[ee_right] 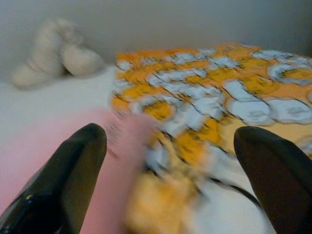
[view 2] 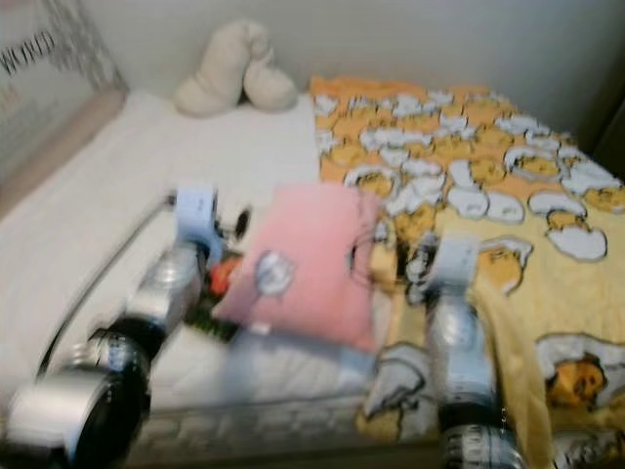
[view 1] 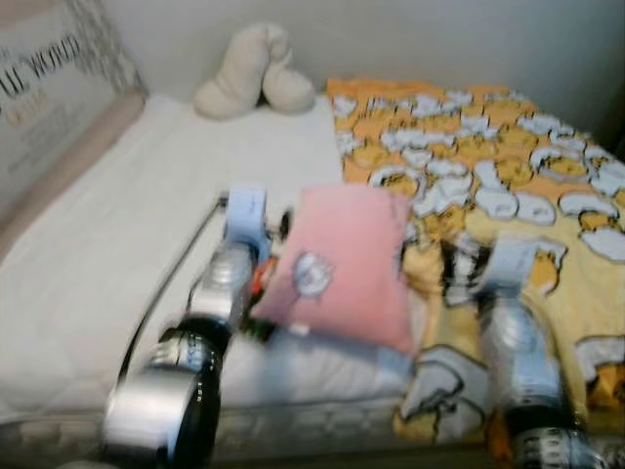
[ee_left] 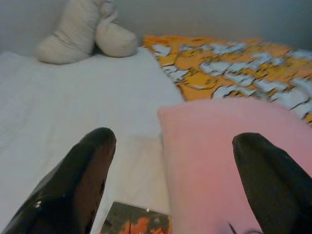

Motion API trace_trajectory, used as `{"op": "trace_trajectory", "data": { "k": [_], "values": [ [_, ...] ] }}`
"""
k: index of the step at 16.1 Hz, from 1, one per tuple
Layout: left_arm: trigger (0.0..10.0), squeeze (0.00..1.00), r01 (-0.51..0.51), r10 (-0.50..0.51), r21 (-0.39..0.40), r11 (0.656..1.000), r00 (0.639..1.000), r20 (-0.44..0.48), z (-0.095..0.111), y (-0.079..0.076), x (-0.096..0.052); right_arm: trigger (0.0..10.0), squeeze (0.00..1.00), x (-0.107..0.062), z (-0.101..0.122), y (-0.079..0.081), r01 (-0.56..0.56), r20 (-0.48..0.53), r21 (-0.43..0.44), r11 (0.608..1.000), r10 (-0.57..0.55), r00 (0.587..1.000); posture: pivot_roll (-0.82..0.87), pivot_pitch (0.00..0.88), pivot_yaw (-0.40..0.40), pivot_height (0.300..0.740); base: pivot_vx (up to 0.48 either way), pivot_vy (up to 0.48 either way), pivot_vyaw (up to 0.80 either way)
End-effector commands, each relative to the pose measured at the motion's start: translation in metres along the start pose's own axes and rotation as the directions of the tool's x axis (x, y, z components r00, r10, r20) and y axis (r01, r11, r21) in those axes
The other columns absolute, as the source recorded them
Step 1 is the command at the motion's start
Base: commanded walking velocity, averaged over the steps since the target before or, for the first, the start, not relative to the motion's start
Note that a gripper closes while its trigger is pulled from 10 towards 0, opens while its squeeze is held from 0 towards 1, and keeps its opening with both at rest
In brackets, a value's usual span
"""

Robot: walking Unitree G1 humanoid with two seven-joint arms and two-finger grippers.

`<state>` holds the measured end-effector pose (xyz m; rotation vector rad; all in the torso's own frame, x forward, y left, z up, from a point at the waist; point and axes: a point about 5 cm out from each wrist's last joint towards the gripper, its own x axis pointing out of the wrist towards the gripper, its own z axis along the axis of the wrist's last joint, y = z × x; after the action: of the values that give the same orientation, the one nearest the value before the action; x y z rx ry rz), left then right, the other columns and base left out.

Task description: Clean up the room

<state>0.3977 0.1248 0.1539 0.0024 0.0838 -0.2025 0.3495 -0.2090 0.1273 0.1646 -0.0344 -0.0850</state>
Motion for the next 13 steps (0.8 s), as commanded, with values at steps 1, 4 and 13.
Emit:
{"op": "trace_trajectory", "data": {
  "k": [1,4,13],
  "values": [
    [10.0,0.0,0.013,-0.017,-0.055,0.998,0.997,-0.076,-0.01,0.007,-0.002,10.0,0.0,-0.001,-0.014,-0.002,0.015,-0.083,0.085,0.996,-0.008,0.997,0.08,0.0,0.014,0.74,0.0,0.0,0.0],
    [10.0,0.0,0.049,-0.051,-0.023,0.999,0.995,-0.086,-0.001,-0.001,0.004,10.0,0.0,0.004,-0.013,-0.014,0.02,-0.11,0.036,0.999,-0.016,0.994,0.08,0.0,0.008,0.74,0.0,0.0,0.0],
    [10.0,0.0,0.103,-0.117,0.108,0.989,0.984,0.133,-0.065,-0.028,-0.08,10.0,0.0,-0.14,-0.056,-0.03,0.215,0.042,-0.278,0.936,-0.211,0.977,0.09,0.0,0.0,0.74,0.0,0.0,0.0]
  ]
}}
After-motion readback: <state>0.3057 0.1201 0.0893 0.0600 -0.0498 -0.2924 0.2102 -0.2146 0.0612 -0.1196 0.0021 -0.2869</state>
